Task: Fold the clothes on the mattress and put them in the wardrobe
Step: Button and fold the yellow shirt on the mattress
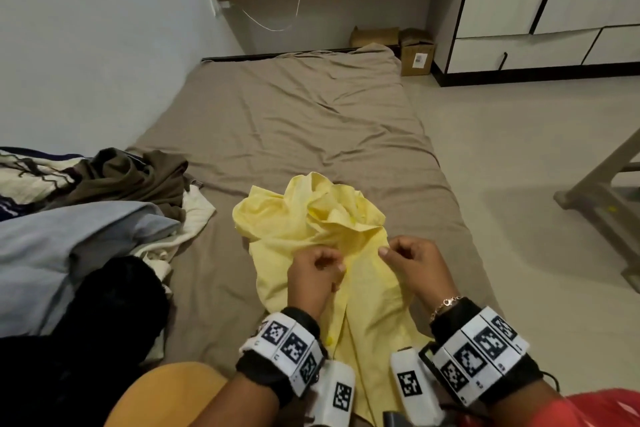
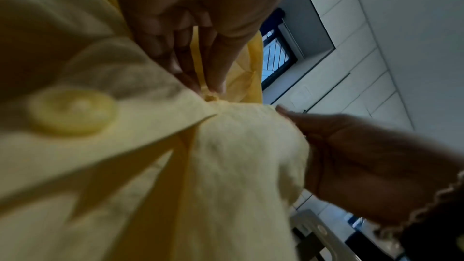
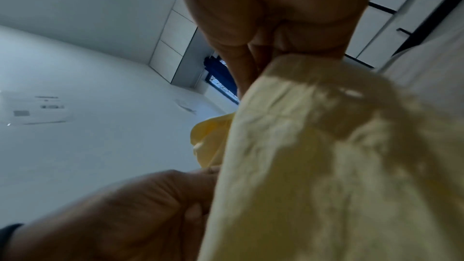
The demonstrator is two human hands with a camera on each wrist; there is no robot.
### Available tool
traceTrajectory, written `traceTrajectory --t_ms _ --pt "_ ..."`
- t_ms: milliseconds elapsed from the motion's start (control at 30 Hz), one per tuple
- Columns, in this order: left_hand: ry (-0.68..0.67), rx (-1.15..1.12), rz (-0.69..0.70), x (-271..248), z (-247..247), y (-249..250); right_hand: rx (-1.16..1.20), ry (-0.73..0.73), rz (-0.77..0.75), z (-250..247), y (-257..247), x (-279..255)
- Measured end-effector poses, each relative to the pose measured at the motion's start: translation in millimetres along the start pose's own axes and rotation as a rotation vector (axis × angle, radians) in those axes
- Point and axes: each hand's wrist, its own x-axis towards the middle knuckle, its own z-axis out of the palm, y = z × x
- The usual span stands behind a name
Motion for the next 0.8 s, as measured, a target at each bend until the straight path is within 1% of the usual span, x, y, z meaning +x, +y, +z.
traceTrajectory --t_ms 67,133,267,333,367,433,500,567,600,700,733,800 --pt "-0.027 0.105 0.031 1.1 5.0 -5.1 0.017 -0.029 0.059 1.8 6.0 0.7" --pt "-0.045 0.217 0.054 2.2 8.6 -7.9 -0.039 -0.079 0.093 3.5 9.8 0.0" --pt "-0.087 0.495 0.058 1.4 10.7 -18.8 -0.194 -0.122 0.111 7.6 10.7 -3.9" --pt "-0.058 0.54 0.067 -2.0 8.5 -18.6 -0.207 -0.14 0.104 10.5 10.1 -4.4" --pt "-0.032 0.526 0.078 -3.6 6.3 -16.0 -0.194 -0.145 0.093 11.8 8.2 -5.2" --pt "0.025 0.425 0.124 -7.4 0.2 -7.1 -0.141 -0.147 0.058 13.6 2.4 -7.3" --pt "0.044 0.313 0.197 -13.3 -7.1 8.4 -0.069 -0.148 0.017 14.6 -9.0 -11.3" --pt "0.009 0.189 0.246 -21.1 -13.8 23.6 0.011 -0.146 -0.032 16.0 -25.7 -18.1" --pt "-0.02 0.111 0.247 -25.4 -16.6 30.9 0.041 -0.142 -0.074 16.6 -34.2 -21.9" --pt "-0.136 -0.137 0.194 -36.0 -23.4 48.1 0.069 -0.099 -0.199 15.7 -53.4 -32.0" --pt "-0.155 -0.172 0.192 -39.1 -25.6 52.1 0.064 -0.081 -0.226 15.3 -57.6 -35.1" --pt "-0.131 -0.161 0.236 -43.5 -30.2 58.0 0.07 -0.076 -0.255 14.1 -65.5 -40.2"
